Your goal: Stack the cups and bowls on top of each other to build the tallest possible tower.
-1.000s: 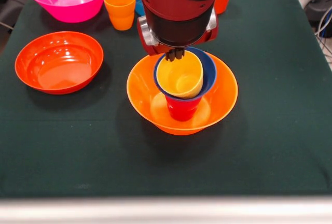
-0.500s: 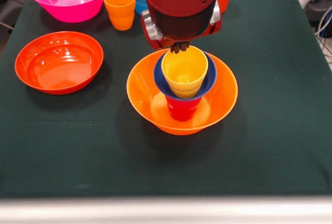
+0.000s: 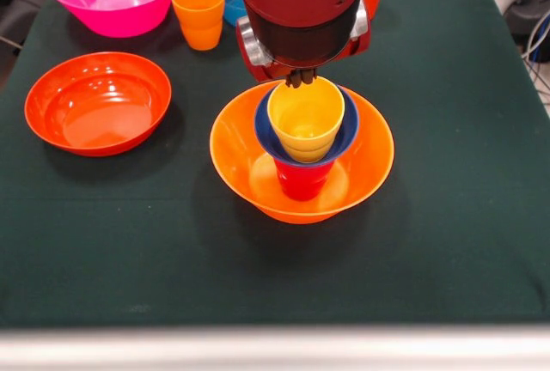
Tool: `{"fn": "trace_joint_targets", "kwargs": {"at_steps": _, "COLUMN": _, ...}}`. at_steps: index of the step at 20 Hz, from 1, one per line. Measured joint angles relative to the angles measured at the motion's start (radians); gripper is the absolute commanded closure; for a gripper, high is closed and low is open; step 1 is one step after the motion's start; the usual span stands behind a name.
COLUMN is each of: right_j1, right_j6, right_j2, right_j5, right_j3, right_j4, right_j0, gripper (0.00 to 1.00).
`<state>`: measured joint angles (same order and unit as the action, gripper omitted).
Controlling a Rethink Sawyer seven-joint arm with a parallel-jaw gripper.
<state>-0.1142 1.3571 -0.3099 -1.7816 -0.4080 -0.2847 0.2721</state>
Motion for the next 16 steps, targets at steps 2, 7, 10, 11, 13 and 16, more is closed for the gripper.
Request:
{"fn": "trace_joint_targets", "kwargs": {"at_steps": 2, "right_j1": 0.0, "right_j6": 0.0, "right_j2": 0.0, "right_j5": 0.0, "right_j3": 0.0, "right_j4": 0.0, "right_j0": 0.0, "gripper": 1.0}}
{"fn": "trace_joint_targets", "kwargs": {"at_steps": 7, "right_j1": 0.0, "right_j6": 0.0, "right_j2": 0.0, "right_j5": 0.0, "right_j3": 0.0, "right_j4": 0.0, "right_j0": 0.0, "gripper": 1.0}}
{"fn": "trace_joint_targets", "kwargs": {"at_steps": 10, "right_j1": 0.0, "right_j6": 0.0, "right_j2": 0.0, "right_j5": 0.0, "right_j3": 0.0, "right_j4": 0.0, "right_j0": 0.0, "gripper": 1.0}}
{"fn": "trace_joint_targets", "kwargs": {"at_steps": 11, "right_j1": 0.0, "right_j6": 0.0, "right_j2": 0.0, "right_j5": -0.001, "right_j3": 0.0, "right_j4": 0.0, "right_j0": 0.0, "gripper": 1.0}}
{"fn": "trace_joint_targets", "kwargs": {"at_steps": 13, "right_j1": 0.0, "right_j6": 0.0, "right_j2": 0.0, "right_j5": -0.009, "right_j3": 0.0, "right_j4": 0.0, "right_j0": 0.0, "gripper": 1.0}}
{"fn": "trace_joint_targets", "kwargs": {"at_steps": 16, "right_j1": 0.0, "right_j6": 0.0, "right_j2": 0.0, "right_j5": -0.028, "right_j3": 0.0, "right_j4": 0.0, "right_j0": 0.0, "gripper": 1.0}}
